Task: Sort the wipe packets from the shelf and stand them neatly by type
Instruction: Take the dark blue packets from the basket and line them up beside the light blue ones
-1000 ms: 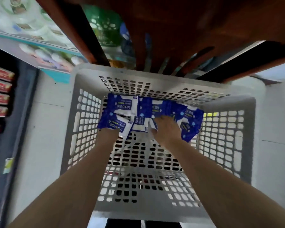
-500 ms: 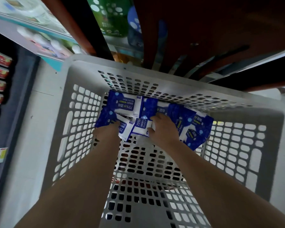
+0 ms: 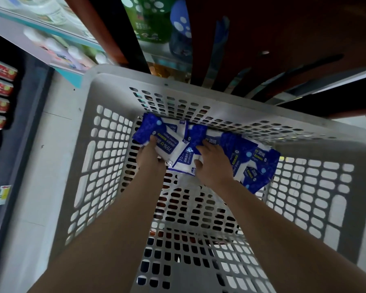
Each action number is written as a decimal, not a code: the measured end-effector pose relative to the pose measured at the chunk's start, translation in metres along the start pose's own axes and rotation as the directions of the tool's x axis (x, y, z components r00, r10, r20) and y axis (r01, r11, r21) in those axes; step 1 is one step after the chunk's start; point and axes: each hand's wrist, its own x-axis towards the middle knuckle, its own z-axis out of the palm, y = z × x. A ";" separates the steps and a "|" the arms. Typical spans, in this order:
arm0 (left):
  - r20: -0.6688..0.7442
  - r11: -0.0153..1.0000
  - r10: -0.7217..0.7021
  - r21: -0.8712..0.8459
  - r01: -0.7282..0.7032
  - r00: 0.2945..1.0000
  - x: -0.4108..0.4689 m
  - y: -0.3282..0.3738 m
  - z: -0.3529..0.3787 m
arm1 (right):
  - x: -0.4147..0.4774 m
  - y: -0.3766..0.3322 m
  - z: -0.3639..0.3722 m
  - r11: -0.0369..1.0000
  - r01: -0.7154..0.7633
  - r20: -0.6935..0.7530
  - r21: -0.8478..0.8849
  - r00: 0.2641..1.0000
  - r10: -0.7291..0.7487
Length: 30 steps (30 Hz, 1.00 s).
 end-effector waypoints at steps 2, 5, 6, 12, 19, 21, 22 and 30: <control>-0.085 0.999 -0.021 0.026 0.023 0.996 0.005 0.001 0.009 | 0.000 0.001 0.002 1.000 -0.002 -0.011 0.009 1.000 0.003; -0.137 0.997 -0.046 0.054 0.054 0.989 0.007 0.006 0.012 | 0.002 0.000 0.004 0.999 -0.006 -0.044 0.043 0.999 0.008; -0.153 0.997 -0.050 0.056 0.059 0.987 0.008 0.007 0.011 | 0.003 0.000 0.004 0.998 -0.011 -0.055 0.058 0.998 0.014; -0.138 0.982 -0.023 0.180 0.048 0.990 0.010 0.011 0.014 | 0.016 -0.008 0.007 0.998 -0.058 -0.093 -0.023 0.994 0.055; -0.124 0.990 -0.041 0.125 0.057 0.991 0.013 0.015 0.000 | 0.015 -0.006 0.010 0.997 0.014 -0.135 -0.071 0.991 -0.024; -0.143 0.992 -0.014 0.122 0.031 0.990 0.013 0.013 -0.010 | 0.016 -0.007 0.013 0.998 0.037 -0.126 -0.046 0.991 -0.042; -0.153 0.994 -0.011 0.105 0.027 0.988 0.014 0.014 -0.012 | 0.017 -0.008 0.015 0.999 0.038 -0.126 -0.038 0.991 -0.042; -0.050 0.996 -0.021 0.080 0.025 0.999 0.007 0.023 0.009 | 0.021 -0.023 0.024 0.987 -0.118 -0.124 0.112 0.984 0.131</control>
